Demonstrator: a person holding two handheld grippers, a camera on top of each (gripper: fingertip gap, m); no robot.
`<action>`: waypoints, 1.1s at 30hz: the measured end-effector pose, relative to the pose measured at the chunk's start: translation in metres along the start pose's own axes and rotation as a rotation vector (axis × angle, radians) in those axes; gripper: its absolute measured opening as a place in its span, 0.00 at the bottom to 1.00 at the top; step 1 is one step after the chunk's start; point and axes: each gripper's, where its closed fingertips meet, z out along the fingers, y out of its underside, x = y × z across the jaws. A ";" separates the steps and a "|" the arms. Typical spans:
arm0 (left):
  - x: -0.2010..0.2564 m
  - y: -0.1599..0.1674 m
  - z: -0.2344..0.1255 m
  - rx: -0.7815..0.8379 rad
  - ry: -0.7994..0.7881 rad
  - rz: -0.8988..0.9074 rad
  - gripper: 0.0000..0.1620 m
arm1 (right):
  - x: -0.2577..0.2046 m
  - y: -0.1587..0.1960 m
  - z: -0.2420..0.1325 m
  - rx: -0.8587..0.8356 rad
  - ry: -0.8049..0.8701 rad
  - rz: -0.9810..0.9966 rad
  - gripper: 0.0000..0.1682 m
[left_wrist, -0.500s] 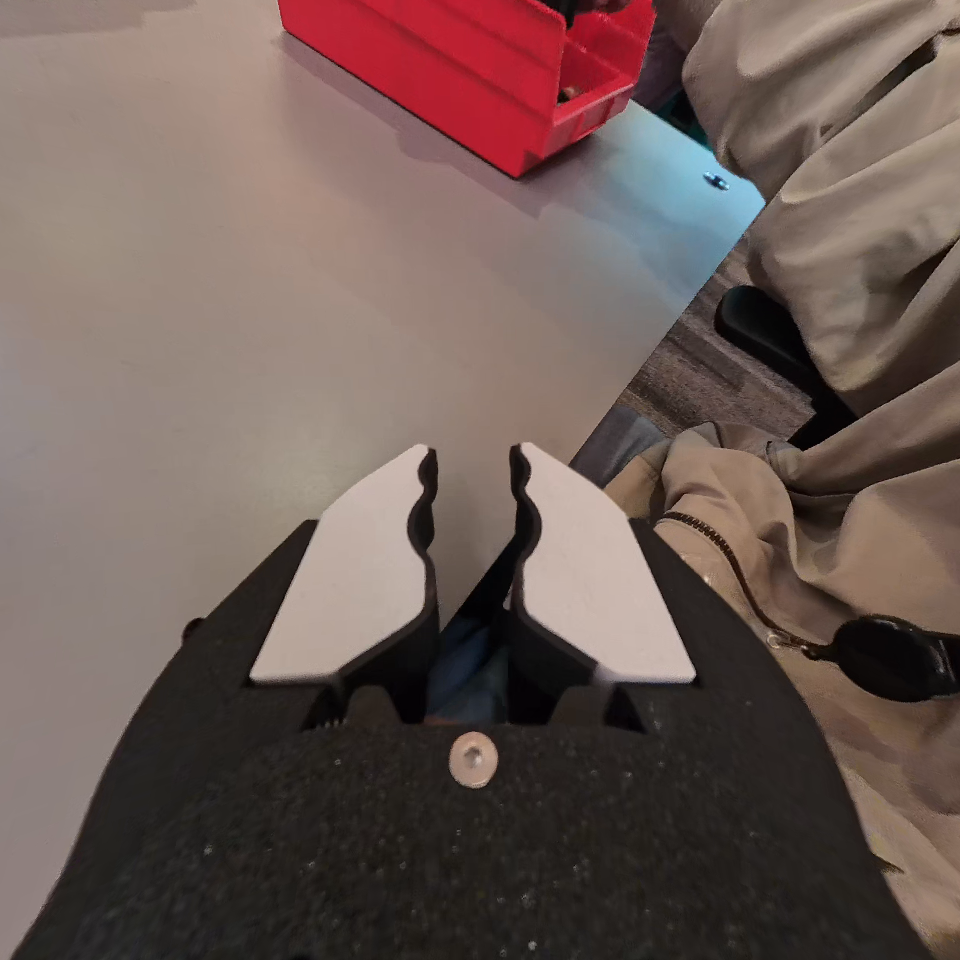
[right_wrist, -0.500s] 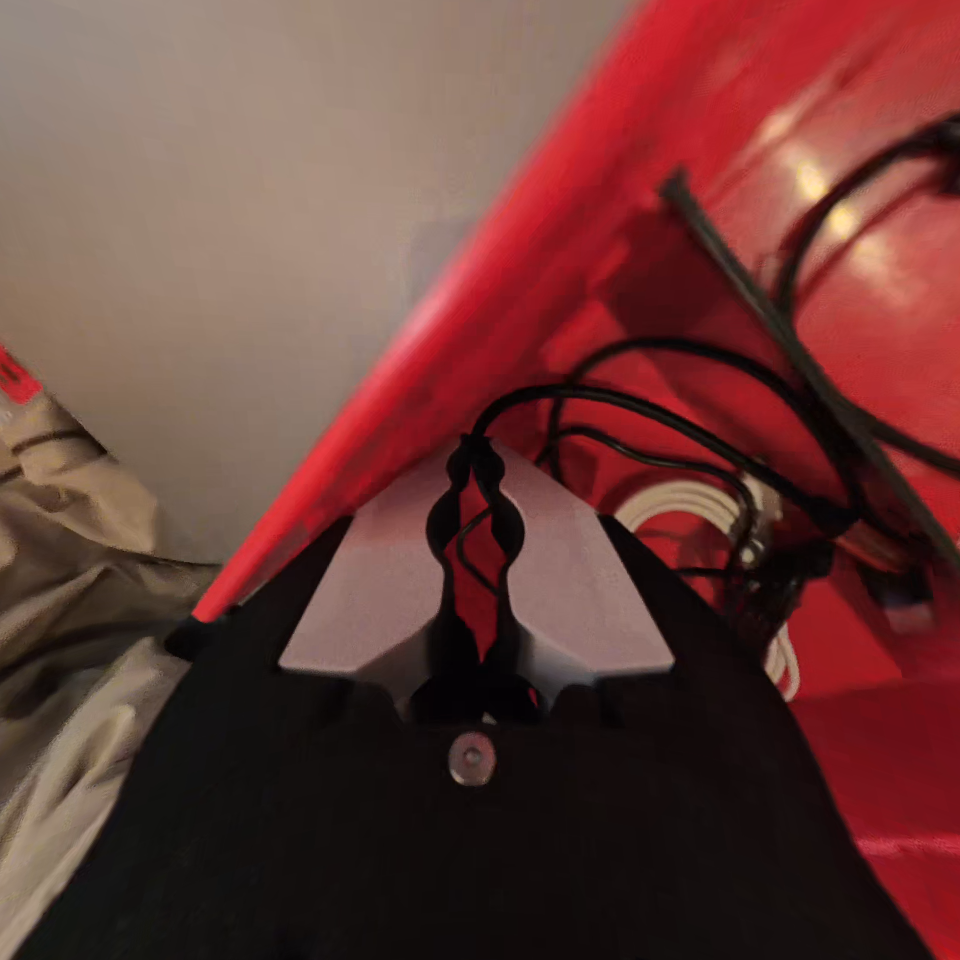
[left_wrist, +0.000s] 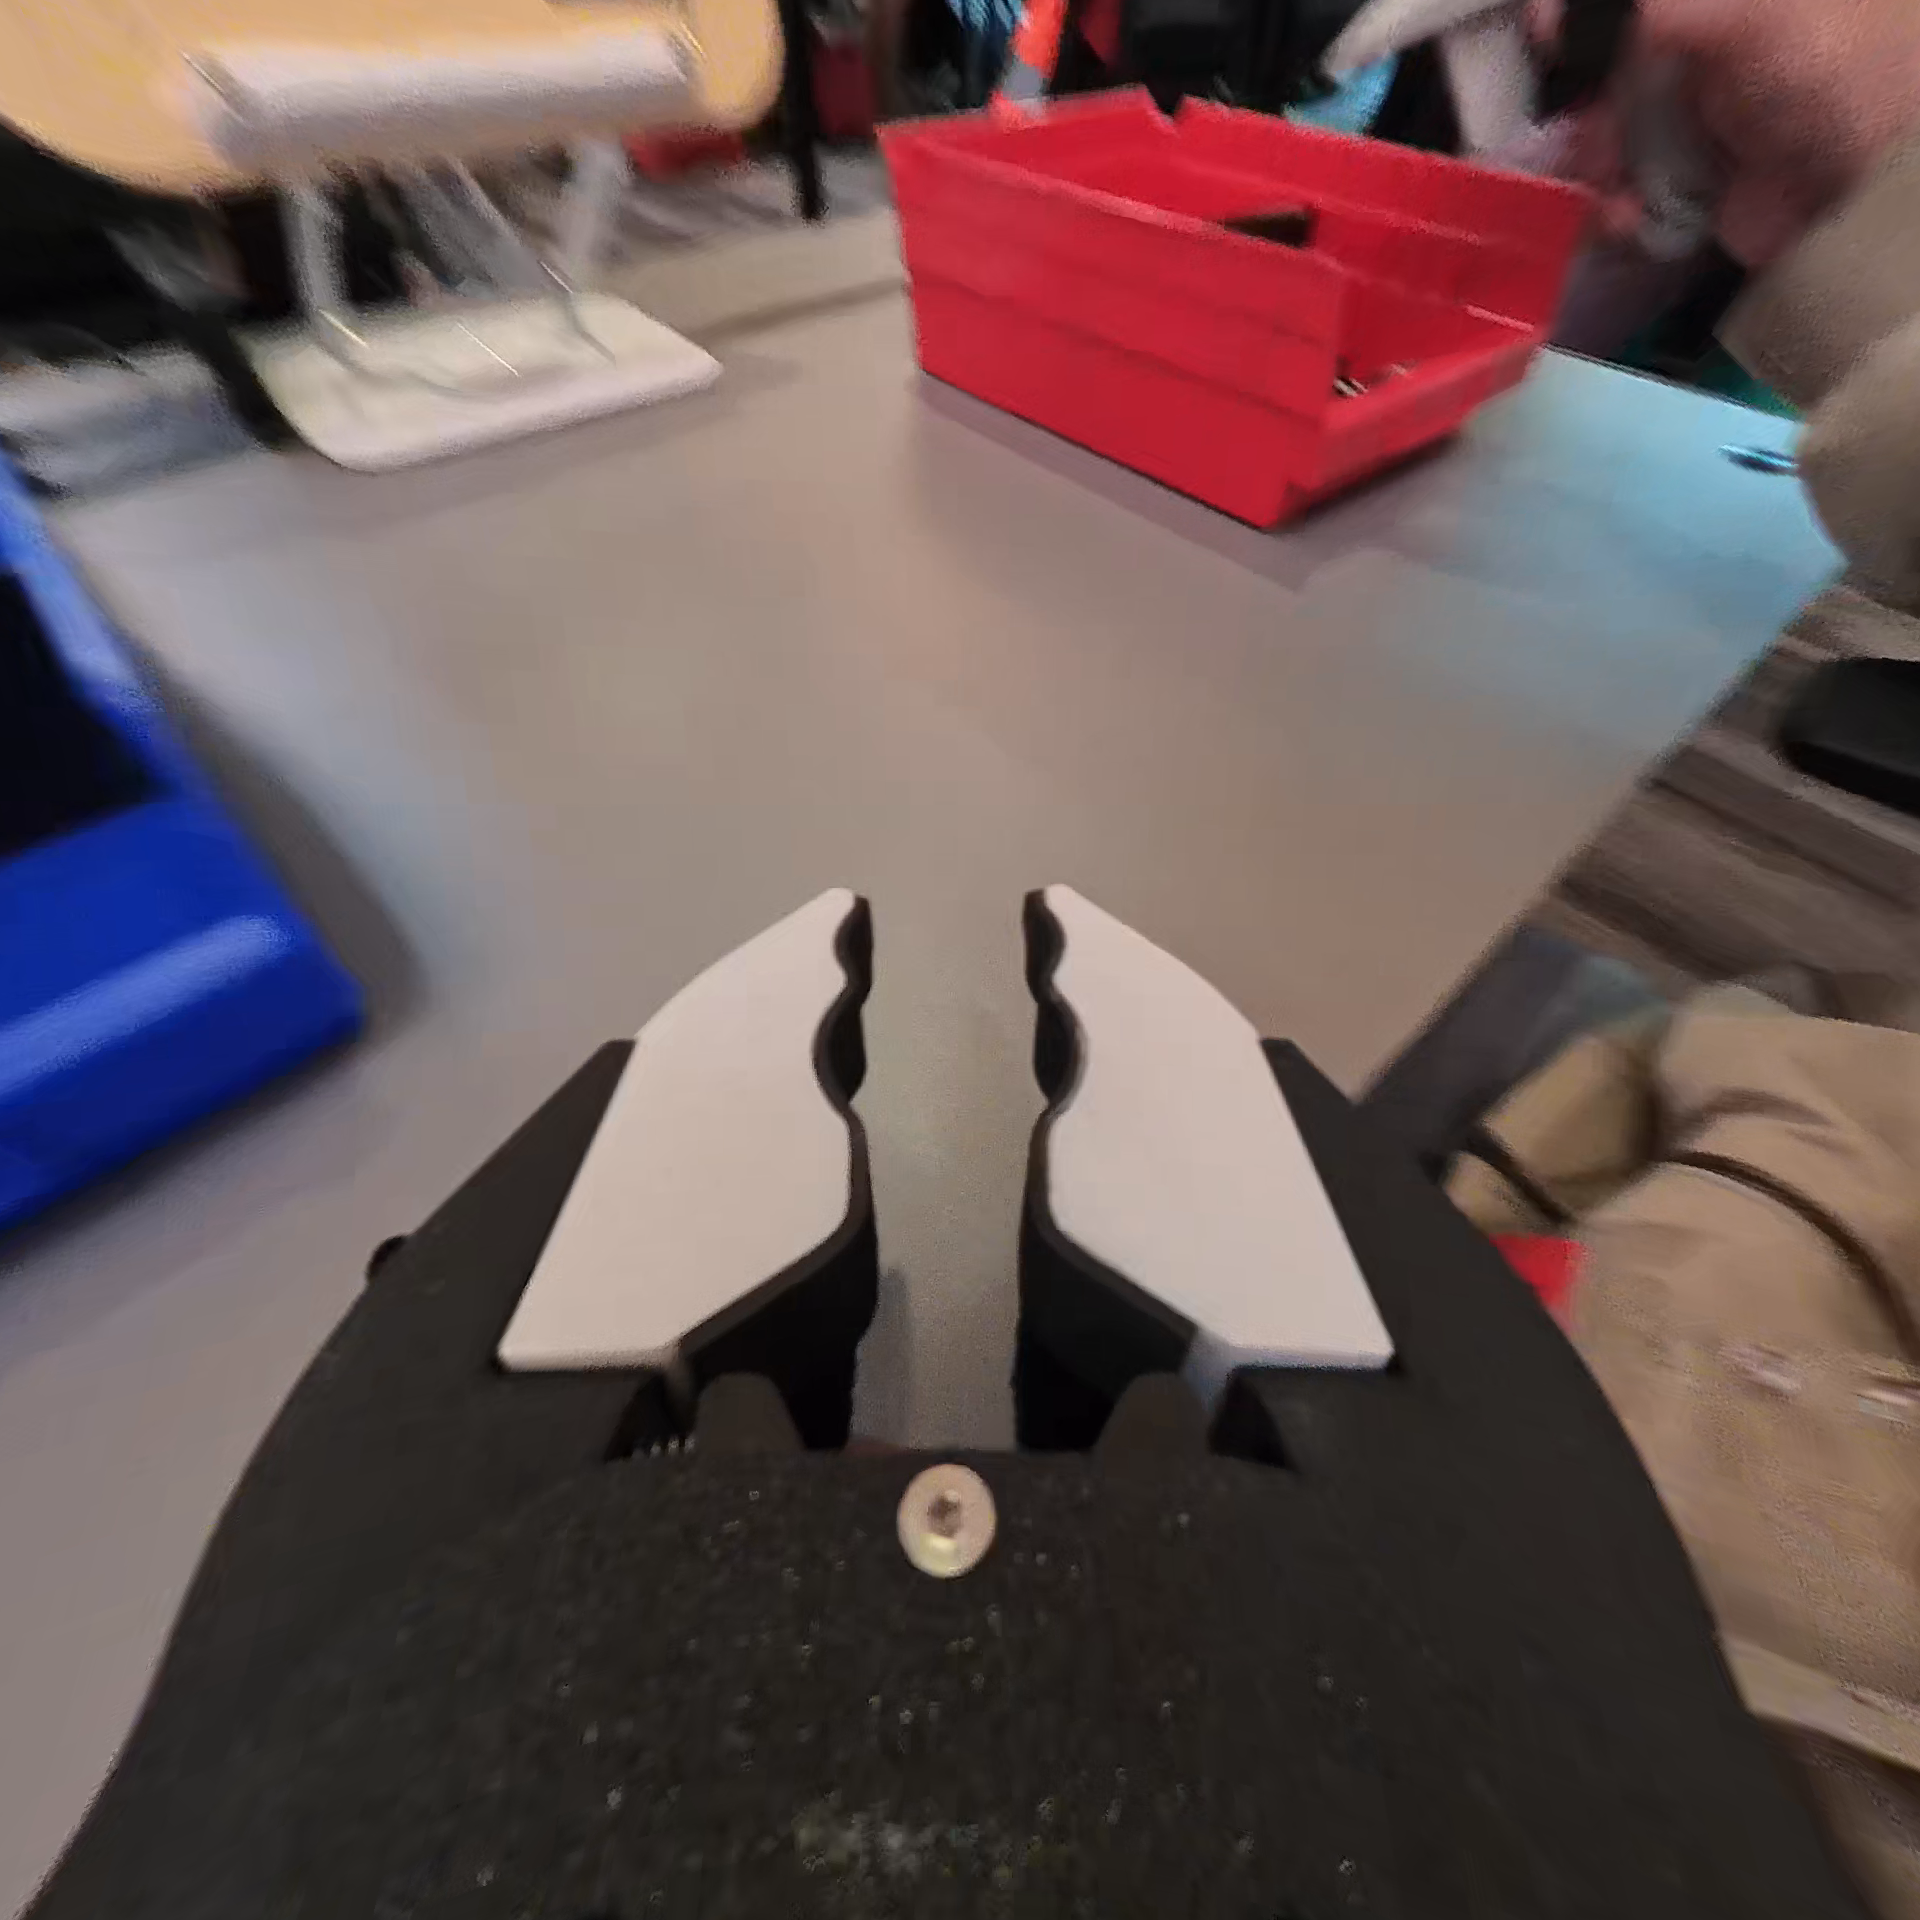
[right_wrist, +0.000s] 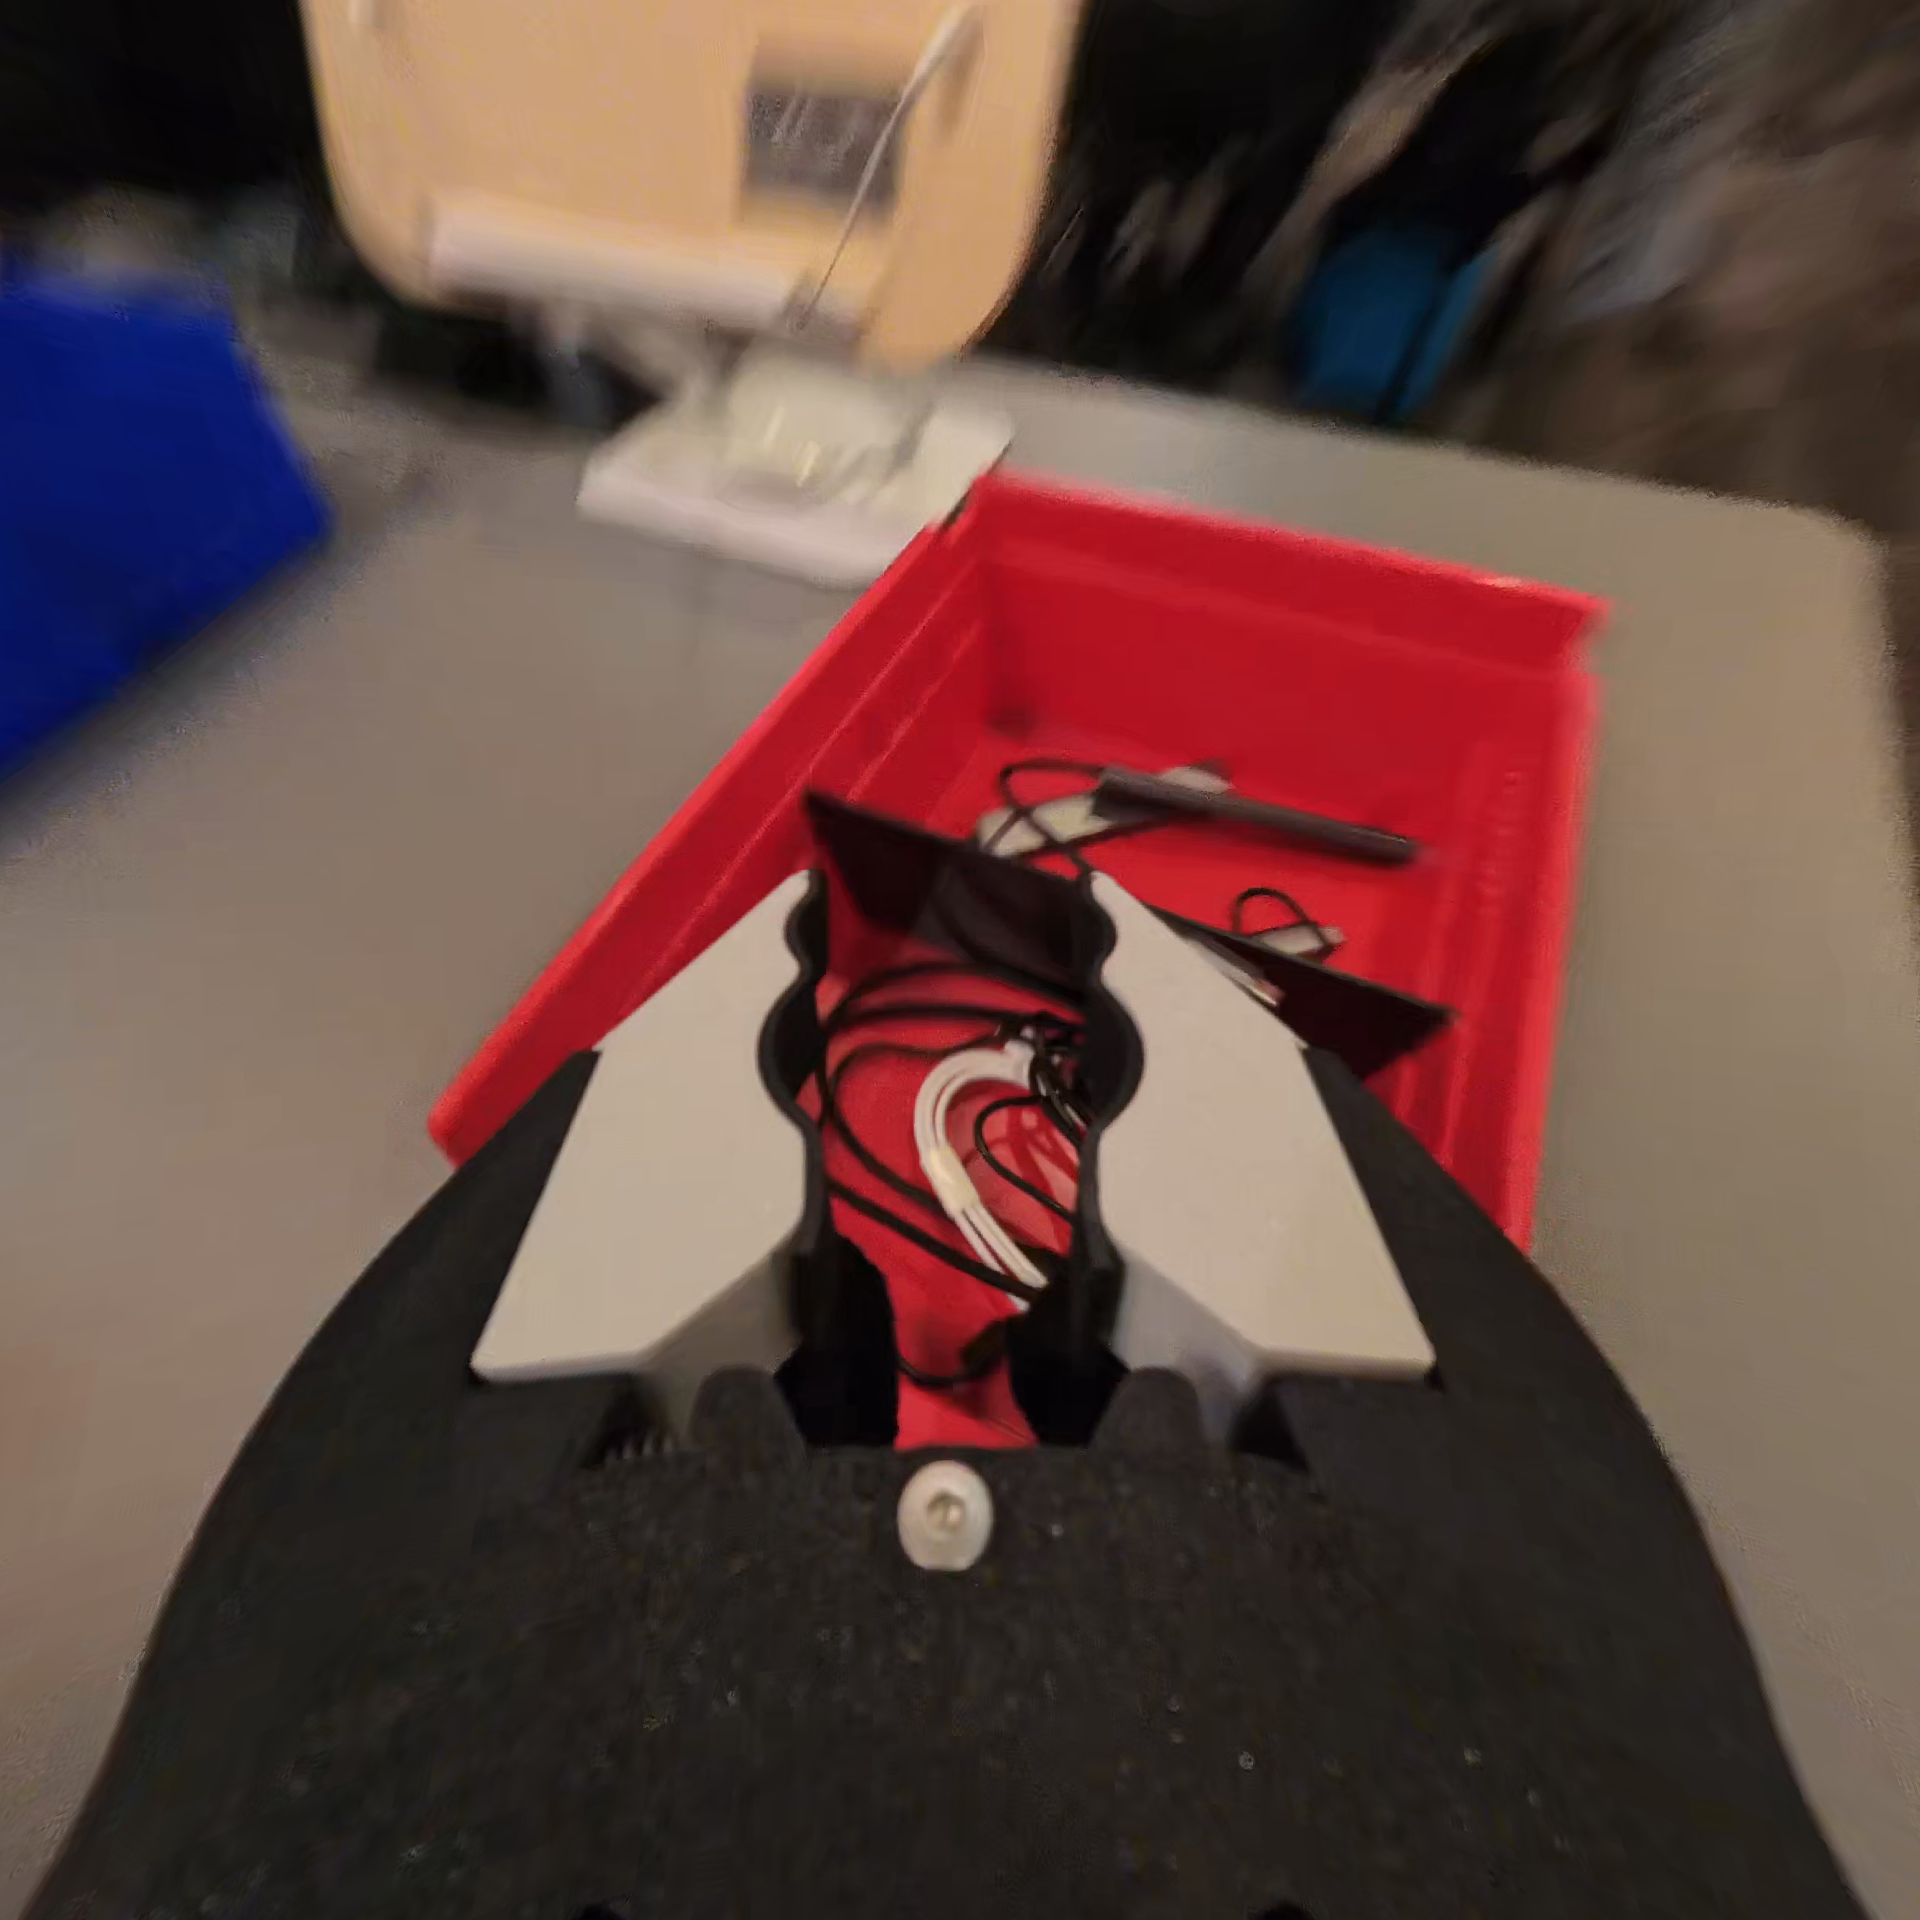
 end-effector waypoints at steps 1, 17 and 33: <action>-0.016 -0.007 -0.005 0.061 -0.080 0.037 0.13 | 0.005 0.004 -0.015 0.118 0.084 0.117 0.27; -0.169 0.014 -0.050 0.007 -0.665 -0.048 0.17 | -0.042 0.062 -0.050 0.250 0.428 -0.079 0.28; -0.169 0.017 -0.025 -0.013 -0.512 -0.234 0.14 | -0.041 0.088 -0.037 0.137 0.364 -0.068 0.29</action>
